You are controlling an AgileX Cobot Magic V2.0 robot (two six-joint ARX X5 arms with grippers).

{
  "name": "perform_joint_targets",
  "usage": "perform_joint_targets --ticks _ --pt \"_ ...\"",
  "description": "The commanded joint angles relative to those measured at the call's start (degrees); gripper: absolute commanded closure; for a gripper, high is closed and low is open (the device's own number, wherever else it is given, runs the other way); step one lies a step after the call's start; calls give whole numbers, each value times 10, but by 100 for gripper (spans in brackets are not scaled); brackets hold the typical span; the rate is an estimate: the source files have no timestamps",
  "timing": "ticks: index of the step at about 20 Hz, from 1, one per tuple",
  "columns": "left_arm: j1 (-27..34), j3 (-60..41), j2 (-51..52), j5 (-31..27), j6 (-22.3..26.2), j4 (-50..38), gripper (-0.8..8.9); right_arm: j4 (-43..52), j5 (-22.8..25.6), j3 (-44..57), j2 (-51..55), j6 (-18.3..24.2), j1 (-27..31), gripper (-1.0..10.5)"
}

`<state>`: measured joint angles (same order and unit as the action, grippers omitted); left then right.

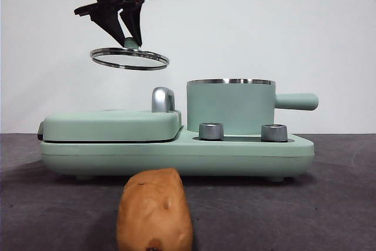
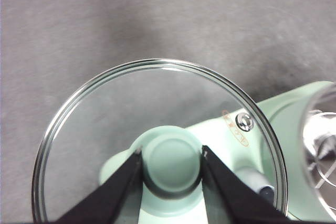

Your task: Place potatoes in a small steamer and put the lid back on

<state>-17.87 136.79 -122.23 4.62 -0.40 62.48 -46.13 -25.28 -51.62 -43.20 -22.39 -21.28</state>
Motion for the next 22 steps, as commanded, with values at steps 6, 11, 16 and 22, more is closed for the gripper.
perform_joint_targets --ticks 6,11,16,22 --pt "21 26 9 1 -5 -24 799 83 149 -40 -214 -122 -254 419" --pt "31 26 9 1 -7 -25 799 35 204 -150 -397 -136 -351 420" --pt "44 26 9 1 -16 -30 799 -26 242 -237 -529 -131 -400 420" --pt "52 26 9 1 -19 -31 799 -40 242 -240 -599 -132 -409 420"
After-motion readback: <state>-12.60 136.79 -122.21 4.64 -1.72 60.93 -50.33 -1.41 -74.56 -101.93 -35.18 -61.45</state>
